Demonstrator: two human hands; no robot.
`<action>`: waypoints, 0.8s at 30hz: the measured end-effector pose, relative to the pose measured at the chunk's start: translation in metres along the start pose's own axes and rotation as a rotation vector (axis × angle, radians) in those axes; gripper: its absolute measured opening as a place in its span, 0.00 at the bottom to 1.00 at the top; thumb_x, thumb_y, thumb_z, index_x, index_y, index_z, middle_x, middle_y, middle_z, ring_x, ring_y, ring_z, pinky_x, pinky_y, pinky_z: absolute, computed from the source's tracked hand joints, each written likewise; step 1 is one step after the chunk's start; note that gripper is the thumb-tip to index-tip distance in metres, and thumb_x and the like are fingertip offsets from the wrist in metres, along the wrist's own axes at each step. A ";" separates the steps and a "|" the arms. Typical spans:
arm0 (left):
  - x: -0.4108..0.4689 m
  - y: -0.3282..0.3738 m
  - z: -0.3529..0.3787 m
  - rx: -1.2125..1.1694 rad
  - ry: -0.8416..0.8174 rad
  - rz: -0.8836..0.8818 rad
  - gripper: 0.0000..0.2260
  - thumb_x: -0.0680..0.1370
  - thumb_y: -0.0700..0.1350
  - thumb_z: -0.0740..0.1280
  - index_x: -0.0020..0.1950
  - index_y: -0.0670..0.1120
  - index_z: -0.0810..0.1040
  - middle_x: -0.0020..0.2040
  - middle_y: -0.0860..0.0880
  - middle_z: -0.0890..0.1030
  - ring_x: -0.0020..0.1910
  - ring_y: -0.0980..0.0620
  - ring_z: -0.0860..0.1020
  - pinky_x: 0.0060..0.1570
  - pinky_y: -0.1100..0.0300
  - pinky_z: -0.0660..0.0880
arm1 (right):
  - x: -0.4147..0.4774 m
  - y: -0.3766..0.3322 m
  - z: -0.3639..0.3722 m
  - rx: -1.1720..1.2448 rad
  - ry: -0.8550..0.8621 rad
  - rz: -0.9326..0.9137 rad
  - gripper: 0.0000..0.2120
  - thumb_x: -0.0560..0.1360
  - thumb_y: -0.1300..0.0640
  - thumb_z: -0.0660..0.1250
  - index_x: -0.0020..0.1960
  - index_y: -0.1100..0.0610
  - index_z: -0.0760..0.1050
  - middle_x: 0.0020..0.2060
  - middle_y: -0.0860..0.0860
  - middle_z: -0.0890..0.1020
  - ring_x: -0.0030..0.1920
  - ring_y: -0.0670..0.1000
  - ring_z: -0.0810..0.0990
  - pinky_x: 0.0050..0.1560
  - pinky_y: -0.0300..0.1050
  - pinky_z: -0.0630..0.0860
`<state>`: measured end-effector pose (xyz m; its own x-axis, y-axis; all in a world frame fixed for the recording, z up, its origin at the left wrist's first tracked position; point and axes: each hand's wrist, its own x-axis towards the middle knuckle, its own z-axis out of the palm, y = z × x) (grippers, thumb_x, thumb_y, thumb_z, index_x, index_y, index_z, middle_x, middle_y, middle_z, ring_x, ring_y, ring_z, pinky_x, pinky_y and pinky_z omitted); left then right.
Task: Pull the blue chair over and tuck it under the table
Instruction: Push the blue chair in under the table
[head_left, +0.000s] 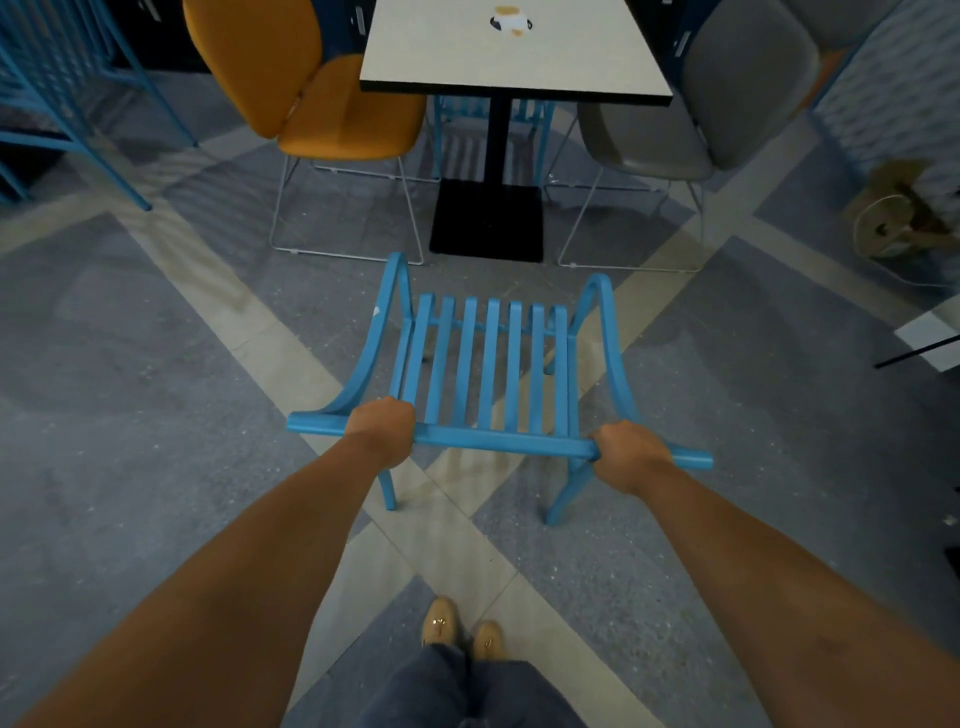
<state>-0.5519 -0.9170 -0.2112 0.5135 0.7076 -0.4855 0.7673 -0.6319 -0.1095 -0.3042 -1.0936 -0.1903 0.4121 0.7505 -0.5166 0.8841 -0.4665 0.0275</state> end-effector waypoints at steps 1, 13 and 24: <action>0.005 -0.001 -0.003 0.001 0.006 0.004 0.13 0.77 0.40 0.62 0.60 0.43 0.77 0.57 0.44 0.80 0.55 0.43 0.80 0.55 0.51 0.77 | 0.005 0.000 -0.003 -0.006 0.003 0.007 0.13 0.75 0.56 0.64 0.57 0.58 0.79 0.54 0.57 0.82 0.55 0.58 0.81 0.55 0.52 0.78; 0.074 -0.008 -0.053 -0.014 0.005 0.016 0.14 0.77 0.40 0.62 0.61 0.41 0.77 0.57 0.42 0.80 0.56 0.42 0.80 0.55 0.49 0.78 | 0.073 0.010 -0.052 -0.003 0.047 0.023 0.14 0.75 0.55 0.65 0.57 0.59 0.78 0.55 0.58 0.82 0.55 0.60 0.82 0.54 0.51 0.79; 0.144 -0.012 -0.091 -0.030 0.008 -0.028 0.13 0.78 0.40 0.61 0.61 0.42 0.77 0.57 0.42 0.80 0.56 0.42 0.80 0.57 0.50 0.78 | 0.147 0.023 -0.098 -0.007 0.042 -0.031 0.14 0.74 0.57 0.65 0.59 0.57 0.79 0.55 0.58 0.82 0.56 0.60 0.81 0.56 0.51 0.79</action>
<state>-0.4524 -0.7785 -0.2006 0.4949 0.7272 -0.4757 0.7924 -0.6024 -0.0964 -0.2018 -0.9481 -0.1823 0.3935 0.7833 -0.4812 0.8979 -0.4399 0.0181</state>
